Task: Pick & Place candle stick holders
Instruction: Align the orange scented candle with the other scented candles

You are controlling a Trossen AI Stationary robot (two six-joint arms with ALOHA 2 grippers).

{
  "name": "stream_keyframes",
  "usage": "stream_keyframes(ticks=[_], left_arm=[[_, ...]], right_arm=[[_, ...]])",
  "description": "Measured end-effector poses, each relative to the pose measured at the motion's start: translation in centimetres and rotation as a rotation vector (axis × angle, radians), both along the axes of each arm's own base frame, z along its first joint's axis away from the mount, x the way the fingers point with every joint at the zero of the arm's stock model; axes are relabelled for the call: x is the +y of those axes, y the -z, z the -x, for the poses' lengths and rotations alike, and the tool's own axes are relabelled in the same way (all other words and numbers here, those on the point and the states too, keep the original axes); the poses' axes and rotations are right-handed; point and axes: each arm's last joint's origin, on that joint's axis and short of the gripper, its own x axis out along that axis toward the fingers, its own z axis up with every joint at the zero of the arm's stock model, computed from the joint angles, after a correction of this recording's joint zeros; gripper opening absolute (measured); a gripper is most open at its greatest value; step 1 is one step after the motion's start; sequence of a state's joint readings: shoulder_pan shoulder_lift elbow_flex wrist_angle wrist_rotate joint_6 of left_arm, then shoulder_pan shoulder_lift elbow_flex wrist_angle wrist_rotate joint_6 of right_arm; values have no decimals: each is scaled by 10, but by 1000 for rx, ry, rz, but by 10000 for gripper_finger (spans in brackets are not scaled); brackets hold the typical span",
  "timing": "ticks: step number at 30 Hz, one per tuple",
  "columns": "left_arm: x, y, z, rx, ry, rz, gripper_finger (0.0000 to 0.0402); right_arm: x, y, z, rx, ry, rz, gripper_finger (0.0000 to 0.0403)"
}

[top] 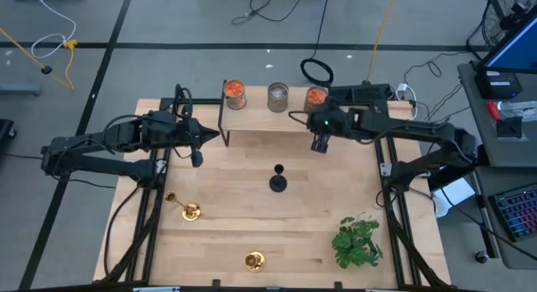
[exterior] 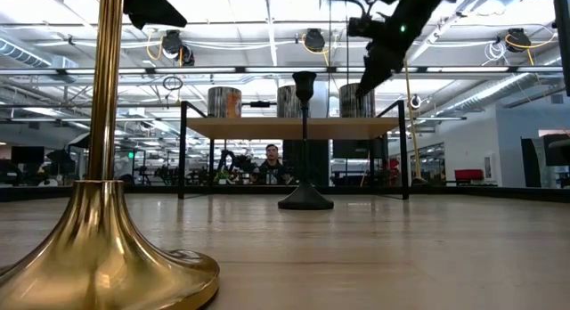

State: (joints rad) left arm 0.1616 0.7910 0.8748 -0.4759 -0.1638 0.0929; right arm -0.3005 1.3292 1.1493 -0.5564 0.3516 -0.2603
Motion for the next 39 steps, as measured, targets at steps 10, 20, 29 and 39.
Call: stream_keyframes(ticks=[10,20,29,39], left_arm=[[0,0,0,-3,0,0,26],[0,0,0,-2,-2,0,26],[0,0,0,-3,-3,1,26],[0,0,0,-2,-2,0,26]], right_arm=[[-26,25,9,-38,79,57,1],[-42,22,14,-49,98,104,1],[-47,21,16,-45,108,117,1],[-22,21,4,-92,46,76,0]])
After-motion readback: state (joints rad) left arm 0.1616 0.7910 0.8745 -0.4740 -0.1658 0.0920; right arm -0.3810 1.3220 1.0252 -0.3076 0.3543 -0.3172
